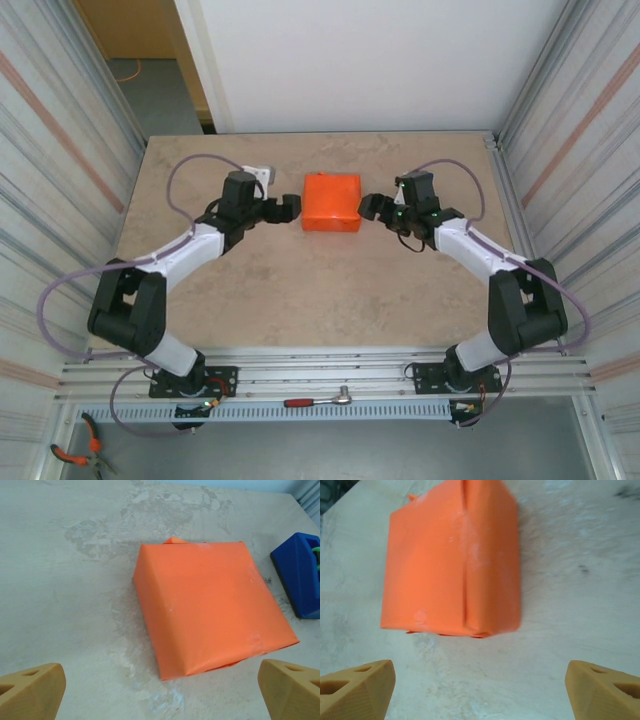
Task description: Wrap the gift box in paper
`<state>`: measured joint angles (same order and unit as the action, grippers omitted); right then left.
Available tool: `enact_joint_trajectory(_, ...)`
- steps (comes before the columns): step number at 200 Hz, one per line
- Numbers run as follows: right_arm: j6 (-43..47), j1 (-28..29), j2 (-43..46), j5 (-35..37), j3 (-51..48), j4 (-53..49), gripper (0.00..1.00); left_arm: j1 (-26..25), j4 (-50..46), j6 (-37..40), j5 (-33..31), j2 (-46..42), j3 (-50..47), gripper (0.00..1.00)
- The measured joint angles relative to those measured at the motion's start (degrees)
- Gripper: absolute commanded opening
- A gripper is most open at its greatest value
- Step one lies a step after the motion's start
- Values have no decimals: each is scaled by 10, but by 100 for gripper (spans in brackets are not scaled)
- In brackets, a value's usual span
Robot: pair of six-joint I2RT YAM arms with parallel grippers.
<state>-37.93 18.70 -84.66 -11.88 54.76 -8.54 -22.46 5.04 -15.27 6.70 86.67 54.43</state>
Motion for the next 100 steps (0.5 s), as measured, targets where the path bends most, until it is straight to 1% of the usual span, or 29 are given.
enact_joint_trajectory(10, 5, -13, 25, 20, -12, -12, 100, 8, 7, 7, -12, -25, -24, 99)
enact_joint_trajectory(45, 16, -66, 108, 109, -45, -26, 98, 55, 16, 40, -44, -116, -76, 99)
enact_joint_trajectory(62, 37, -91, 135, 169, -59, -26, 98, 80, 25, 68, -69, -159, -92, 99)
enact_joint_trajectory(83, 75, -99, 153, 251, -85, -15, 98, 110, 39, 101, -119, -201, -118, 99)
enact_joint_trajectory(100, 108, -106, 155, 303, -104, -9, 98, 149, 54, 115, -137, -221, -148, 99)
